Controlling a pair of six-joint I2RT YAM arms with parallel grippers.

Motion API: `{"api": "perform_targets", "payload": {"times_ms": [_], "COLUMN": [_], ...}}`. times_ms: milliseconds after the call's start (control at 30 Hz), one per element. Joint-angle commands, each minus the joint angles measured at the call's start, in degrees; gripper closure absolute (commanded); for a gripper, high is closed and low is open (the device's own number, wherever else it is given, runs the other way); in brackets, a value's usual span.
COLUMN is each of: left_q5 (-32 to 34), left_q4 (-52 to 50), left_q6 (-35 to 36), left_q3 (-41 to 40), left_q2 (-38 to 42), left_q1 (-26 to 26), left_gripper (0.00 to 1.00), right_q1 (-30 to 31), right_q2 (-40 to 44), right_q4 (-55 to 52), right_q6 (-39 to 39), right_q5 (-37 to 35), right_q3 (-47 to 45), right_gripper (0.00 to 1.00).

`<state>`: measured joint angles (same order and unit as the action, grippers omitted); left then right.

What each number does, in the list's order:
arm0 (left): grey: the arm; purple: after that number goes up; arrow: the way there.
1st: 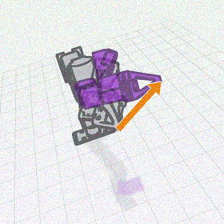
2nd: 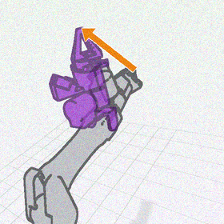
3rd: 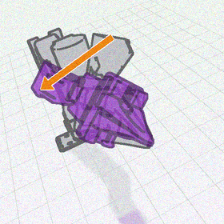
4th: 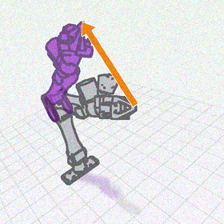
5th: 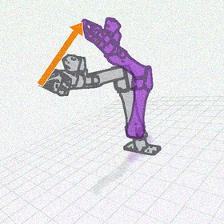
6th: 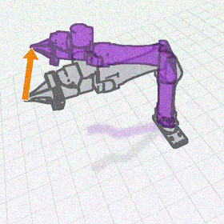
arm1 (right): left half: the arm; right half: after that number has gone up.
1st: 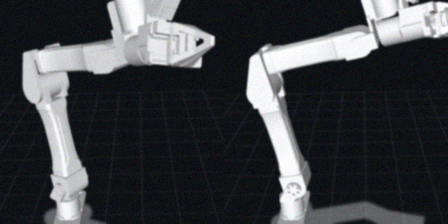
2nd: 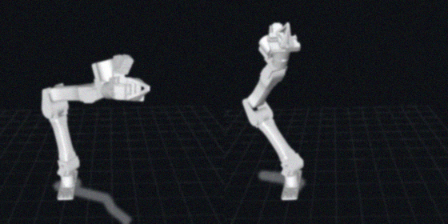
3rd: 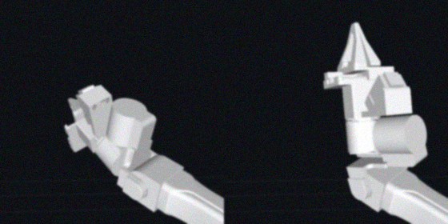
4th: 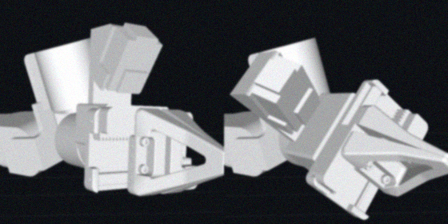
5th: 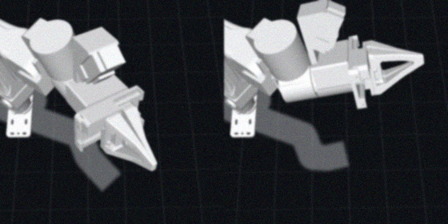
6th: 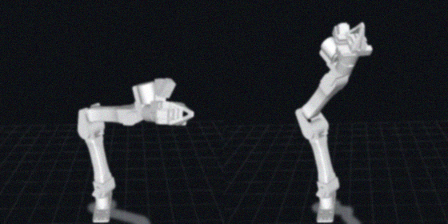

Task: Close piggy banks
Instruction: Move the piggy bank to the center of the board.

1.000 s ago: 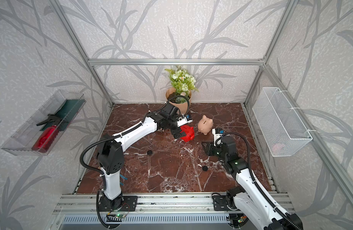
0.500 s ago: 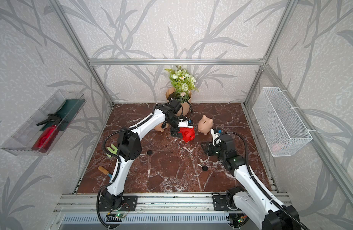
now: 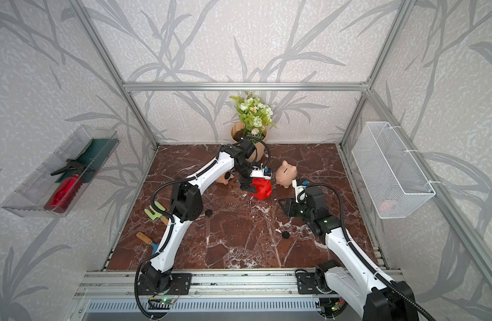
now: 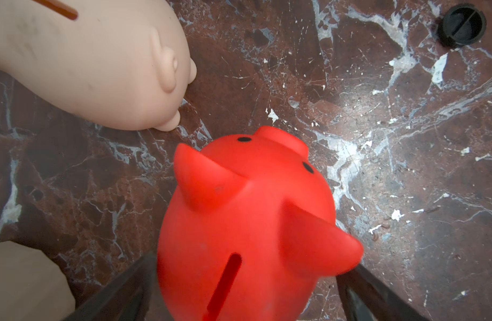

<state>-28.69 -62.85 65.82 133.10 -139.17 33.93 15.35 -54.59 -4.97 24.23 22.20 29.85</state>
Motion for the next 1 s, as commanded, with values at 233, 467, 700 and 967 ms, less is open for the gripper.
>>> {"api": "perform_targets", "payload": {"times_ms": [233, 467, 700, 967], "left_q5": [-2.9, 0.6, 3.1, 13.1], "left_q4": [-5.8, 3.2, 13.7, 20.3], "left_q6": [-5.8, -15.0, -26.9, -43.3], "left_q3": [-3.6, -18.7, -31.1, -38.0], "left_q2": [4.1, 11.9, 19.5, 23.0], "left_q1": [2.7, 7.1, 9.2, 11.6], "left_gripper": [0.02, 0.02, 0.02, 0.05], "right_q1": [-0.3, -0.3, -0.4, -0.4], "right_q2": [1.7, 3.0, 5.4, 7.2], "right_q4": [0.6, 0.6, -0.4, -2.0], "right_q6": [0.8, 2.1, 2.7, 3.0], "right_q5": [1.0, 0.7, 0.0, -0.6], "right_q3": [0.5, -0.6, -1.6, -1.8], "right_gripper": [0.61, 0.60, 0.60, 0.60]}}
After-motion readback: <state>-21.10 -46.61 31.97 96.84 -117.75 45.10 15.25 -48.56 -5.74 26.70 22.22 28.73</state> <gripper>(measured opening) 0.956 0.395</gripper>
